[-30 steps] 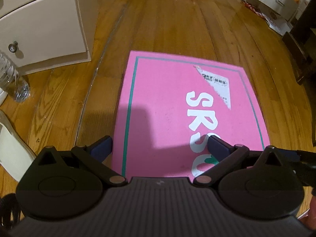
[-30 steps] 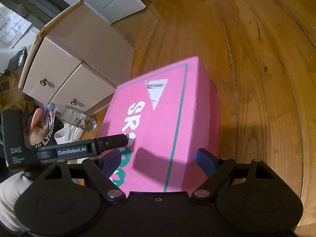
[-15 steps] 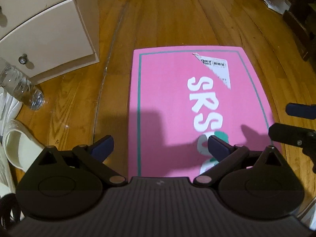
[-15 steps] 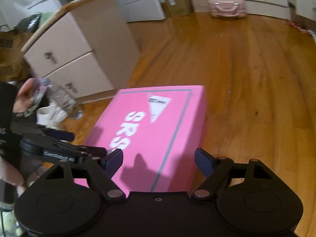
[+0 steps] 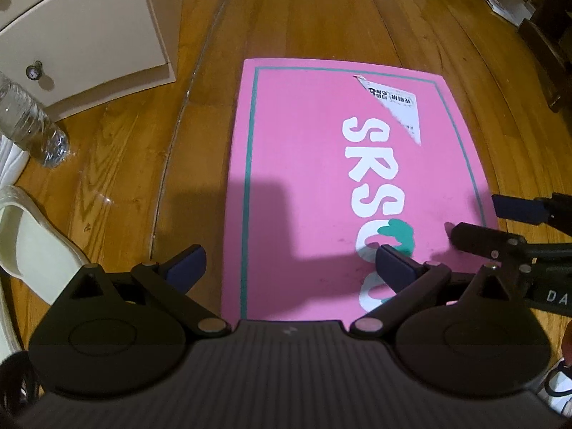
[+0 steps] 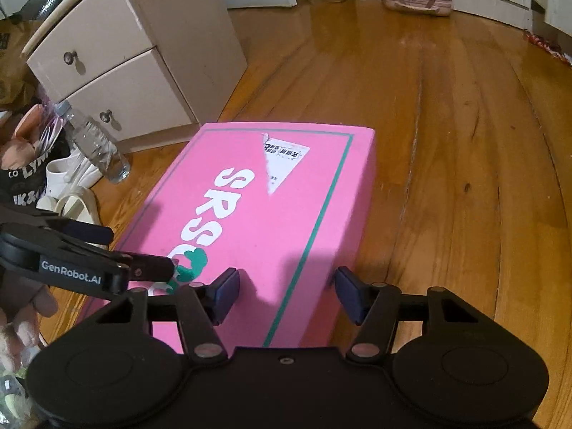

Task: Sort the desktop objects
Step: 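Open both tools to release the lid on the box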

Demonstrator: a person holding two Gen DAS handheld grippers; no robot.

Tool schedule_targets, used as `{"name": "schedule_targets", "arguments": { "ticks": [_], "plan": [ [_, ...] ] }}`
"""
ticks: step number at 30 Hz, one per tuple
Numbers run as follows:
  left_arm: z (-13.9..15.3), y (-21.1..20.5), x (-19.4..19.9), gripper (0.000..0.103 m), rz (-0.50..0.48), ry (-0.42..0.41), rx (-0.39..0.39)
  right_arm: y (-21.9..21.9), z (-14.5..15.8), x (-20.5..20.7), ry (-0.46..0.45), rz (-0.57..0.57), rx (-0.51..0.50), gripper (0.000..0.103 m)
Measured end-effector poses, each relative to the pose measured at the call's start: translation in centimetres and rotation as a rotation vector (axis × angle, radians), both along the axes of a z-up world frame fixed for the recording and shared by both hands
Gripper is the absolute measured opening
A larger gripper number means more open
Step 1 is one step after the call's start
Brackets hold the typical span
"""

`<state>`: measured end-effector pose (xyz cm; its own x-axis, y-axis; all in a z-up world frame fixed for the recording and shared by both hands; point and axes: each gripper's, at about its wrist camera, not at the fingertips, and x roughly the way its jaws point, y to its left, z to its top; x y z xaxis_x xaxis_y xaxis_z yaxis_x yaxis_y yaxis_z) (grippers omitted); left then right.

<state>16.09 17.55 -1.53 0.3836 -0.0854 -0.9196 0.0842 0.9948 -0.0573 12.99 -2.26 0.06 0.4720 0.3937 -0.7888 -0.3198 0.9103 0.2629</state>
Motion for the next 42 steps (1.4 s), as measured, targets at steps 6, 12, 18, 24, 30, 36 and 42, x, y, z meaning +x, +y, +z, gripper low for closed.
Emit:
{"name": "schedule_targets", "arguments": {
  "ticks": [6,12,18,24,30,36,42],
  "plan": [
    [-0.1,-0.1,0.1,0.103,-0.006,-0.014,-0.004,0.3,0.0,0.4,0.016,0.013,-0.006,0.065],
    [-0.4,0.2,-0.1,0.103,0.01,-0.016,-0.035,1.0,-0.1,0.3,-0.002,0.019,-0.041,0.067],
    [-0.5,0.2,0.2,0.103,-0.026,-0.022,-0.04,1.4,0.1,0.6,-0.002,0.051,-0.076,0.067],
    [-0.7,0.5,-0.1,0.103,-0.025,-0.032,-0.061,1.5,0.1,1.0,0.006,0.063,-0.098,0.07],
    [-0.3,-0.5,0.1,0.103,-0.061,-0.038,-0.005,1.3,0.0,1.2,-0.002,0.074,-0.105,0.075],
    [-0.1,-1.1,-0.2,0.103,-0.066,-0.059,0.017,1.0,-0.2,1.4,0.005,0.07,-0.089,0.076],
    [-0.3,-0.7,-0.8,0.103,-0.004,-0.062,-0.012,-0.5,-1.1,1.1,0.003,0.034,0.004,0.08]
  ]
}}
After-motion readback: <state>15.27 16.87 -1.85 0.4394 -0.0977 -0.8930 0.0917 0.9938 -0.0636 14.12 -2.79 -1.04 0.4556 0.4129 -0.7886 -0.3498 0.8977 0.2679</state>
